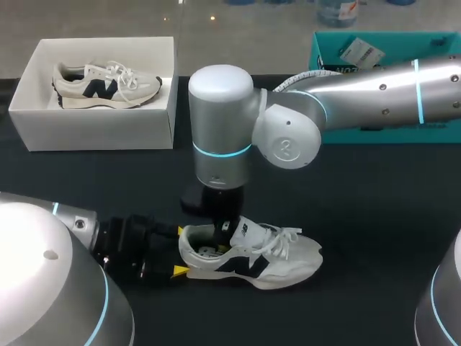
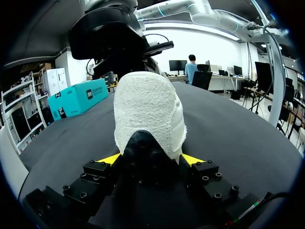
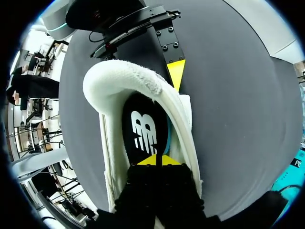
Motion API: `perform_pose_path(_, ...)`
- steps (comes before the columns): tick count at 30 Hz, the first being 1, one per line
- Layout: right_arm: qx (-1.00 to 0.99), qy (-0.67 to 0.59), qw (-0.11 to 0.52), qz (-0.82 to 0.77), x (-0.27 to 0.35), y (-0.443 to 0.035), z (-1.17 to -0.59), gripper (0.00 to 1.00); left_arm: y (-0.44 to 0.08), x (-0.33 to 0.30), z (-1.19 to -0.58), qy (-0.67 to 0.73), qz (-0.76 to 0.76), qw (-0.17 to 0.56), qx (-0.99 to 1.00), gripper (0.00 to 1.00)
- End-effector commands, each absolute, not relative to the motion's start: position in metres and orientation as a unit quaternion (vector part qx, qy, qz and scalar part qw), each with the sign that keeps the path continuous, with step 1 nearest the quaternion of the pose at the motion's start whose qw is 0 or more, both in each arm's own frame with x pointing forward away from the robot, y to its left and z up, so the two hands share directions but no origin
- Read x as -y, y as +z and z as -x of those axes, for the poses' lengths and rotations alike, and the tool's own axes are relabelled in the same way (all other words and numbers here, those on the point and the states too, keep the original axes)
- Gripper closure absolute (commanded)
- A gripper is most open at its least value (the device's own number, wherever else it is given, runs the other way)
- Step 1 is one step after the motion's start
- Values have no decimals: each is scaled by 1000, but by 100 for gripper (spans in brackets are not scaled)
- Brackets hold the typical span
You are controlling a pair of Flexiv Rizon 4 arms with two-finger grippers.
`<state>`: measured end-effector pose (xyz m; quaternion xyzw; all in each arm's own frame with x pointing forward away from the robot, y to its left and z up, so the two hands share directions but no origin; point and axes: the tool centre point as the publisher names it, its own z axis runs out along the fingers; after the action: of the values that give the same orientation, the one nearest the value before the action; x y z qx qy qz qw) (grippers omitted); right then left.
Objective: Take the shoe out of the shoebox, open the shoe tongue, remove and reinsert the insole, then place the shoe into the shoebox
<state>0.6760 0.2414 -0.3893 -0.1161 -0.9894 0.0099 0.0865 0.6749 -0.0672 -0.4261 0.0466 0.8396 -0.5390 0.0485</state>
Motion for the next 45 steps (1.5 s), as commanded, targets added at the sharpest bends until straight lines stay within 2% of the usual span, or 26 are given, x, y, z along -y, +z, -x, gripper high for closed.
perform_pose_path(1,990,13,80,116,-243,-378,-676,100,-429,68,-676,-538,-47,48,-840,100)
perform_pose_path(28,988,10,17,155,-217,-316,-684,100,-429,68,-676,-538,-47,48,-840,100)
perform_pose_path(45,990,-41,10,133,-250,-327,-719,100,-429,68,-676,-538,-47,48,-840,100)
